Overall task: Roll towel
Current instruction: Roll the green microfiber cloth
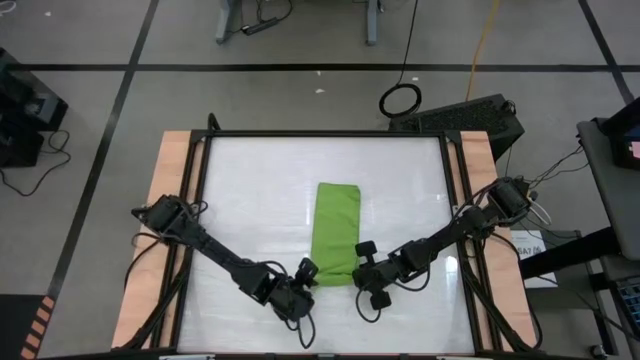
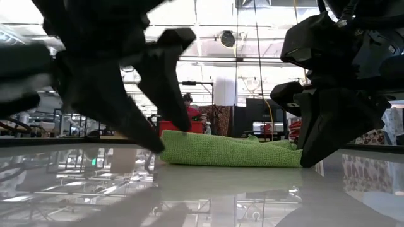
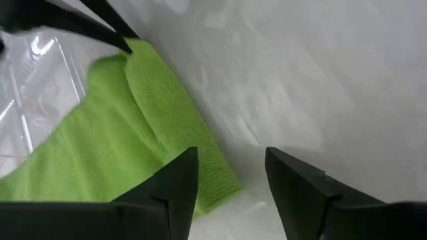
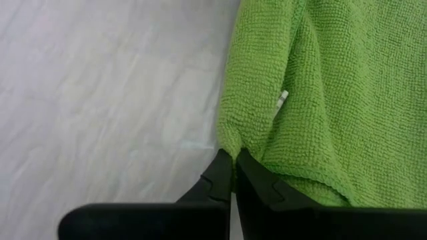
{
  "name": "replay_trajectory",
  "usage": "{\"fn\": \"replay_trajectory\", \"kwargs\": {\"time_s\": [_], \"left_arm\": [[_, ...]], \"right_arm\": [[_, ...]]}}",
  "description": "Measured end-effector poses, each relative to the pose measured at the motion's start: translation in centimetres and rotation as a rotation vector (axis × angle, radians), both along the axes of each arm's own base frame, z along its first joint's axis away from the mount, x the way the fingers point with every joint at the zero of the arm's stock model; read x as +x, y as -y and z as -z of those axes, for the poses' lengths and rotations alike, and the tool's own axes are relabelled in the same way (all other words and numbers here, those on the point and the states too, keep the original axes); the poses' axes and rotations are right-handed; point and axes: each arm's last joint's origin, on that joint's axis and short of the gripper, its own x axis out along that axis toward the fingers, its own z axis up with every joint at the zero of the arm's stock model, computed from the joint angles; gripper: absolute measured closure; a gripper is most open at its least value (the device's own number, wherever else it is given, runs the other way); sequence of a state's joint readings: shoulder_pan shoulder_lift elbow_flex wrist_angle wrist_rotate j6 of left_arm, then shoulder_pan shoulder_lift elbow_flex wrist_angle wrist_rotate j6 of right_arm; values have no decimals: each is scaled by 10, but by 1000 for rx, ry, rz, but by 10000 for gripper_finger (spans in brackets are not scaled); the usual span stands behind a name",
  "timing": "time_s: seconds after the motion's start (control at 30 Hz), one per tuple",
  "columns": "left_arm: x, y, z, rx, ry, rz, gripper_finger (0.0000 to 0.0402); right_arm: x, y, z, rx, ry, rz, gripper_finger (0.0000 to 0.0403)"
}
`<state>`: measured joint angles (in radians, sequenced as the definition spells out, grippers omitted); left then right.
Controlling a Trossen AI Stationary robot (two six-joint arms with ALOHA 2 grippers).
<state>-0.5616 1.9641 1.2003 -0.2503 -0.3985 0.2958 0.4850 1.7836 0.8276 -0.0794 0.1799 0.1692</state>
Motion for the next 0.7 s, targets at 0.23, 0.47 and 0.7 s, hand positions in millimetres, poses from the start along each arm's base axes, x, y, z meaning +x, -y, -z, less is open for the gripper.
{"fn": "replay_trajectory", "kwargs": {"time_s": [0.23, 0.47, 0.7], "left_arm": [[8, -12, 13, 45, -24, -24, 219], [16, -30, 14, 61, -41, -79, 219], [20, -49, 23, 2, -90, -146, 234]], "right_arm": [[0, 0, 0, 2, 4, 3, 401], [0, 0, 0, 5, 7, 2, 401], [2, -2, -1, 27, 16, -7, 401]]}}
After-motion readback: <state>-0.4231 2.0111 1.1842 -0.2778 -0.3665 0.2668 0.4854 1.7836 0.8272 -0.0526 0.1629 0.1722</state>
